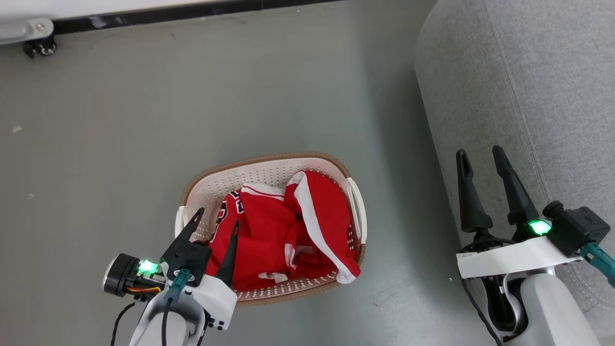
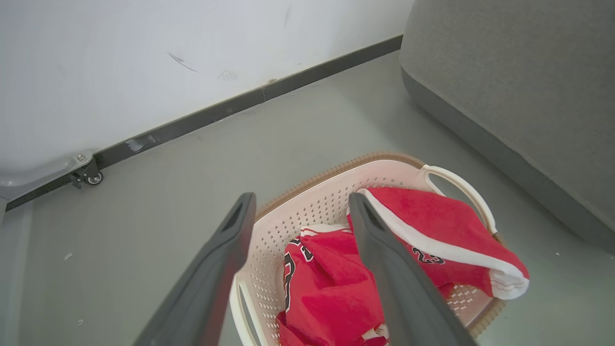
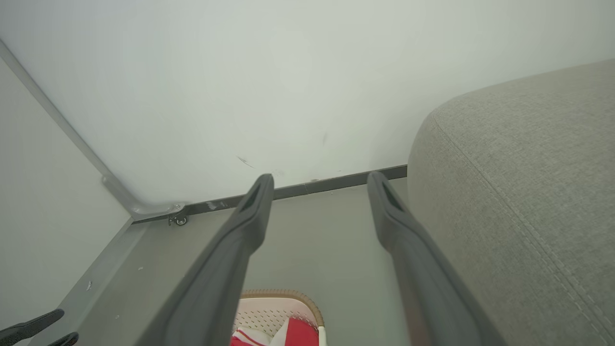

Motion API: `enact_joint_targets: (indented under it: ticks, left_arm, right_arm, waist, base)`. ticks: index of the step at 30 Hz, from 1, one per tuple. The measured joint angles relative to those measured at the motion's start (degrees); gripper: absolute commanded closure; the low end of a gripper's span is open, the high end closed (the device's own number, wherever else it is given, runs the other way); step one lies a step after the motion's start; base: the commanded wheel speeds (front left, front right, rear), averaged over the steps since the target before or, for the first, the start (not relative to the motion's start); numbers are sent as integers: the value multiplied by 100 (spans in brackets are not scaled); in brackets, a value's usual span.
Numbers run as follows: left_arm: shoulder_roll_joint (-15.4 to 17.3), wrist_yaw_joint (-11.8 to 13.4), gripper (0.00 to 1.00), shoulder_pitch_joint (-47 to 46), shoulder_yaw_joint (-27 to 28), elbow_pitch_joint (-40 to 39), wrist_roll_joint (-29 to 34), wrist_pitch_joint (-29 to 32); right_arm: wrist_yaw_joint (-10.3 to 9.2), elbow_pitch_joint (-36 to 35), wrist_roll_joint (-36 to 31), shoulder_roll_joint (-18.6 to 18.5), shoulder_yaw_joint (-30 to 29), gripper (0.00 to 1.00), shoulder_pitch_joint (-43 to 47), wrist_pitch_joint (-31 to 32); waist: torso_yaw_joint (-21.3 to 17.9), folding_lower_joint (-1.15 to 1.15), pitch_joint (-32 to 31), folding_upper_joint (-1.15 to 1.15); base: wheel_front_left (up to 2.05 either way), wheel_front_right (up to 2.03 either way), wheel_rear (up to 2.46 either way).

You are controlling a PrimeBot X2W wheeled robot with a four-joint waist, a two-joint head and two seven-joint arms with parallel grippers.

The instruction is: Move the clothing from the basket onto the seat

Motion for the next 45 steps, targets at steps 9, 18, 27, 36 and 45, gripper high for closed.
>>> enact_joint_targets:
  ticks: [9, 18, 27, 36, 45]
  left_arm:
    - [90, -26, 0, -273, -94, 324, 135, 0]
    - [171, -56, 0, -554, -225, 721, 336, 0]
    - [304, -107, 0, -839, -343, 1114, 493, 9]
    - [338, -174, 0, -1130, -538, 1421, 721, 63]
    - [350, -183, 0, -1468, -690, 1718, 903, 162]
  right_arm:
    - [0, -78, 52, 0, -31, 0, -130, -1]
    - [0, -198, 154, 2, -44, 0, -256, -9]
    - [0, -399, 212, 2, -101, 0, -476, -18]
    - [0, -541, 249, 2, -104, 0, -689, -24]
    - [0, -669, 249, 3, -68, 0, -839, -24]
  waist:
    - [-135, 0, 316, 0]
    - [-275, 0, 660, 0]
    - [-423, 0, 994, 0]
    - [-564, 0, 1318, 0]
    - [-651, 0, 1621, 0]
  base:
    - [0, 0, 0]
    - [0, 0, 0]
    - [0, 0, 0]
    - [0, 0, 0]
    - [0, 0, 0]
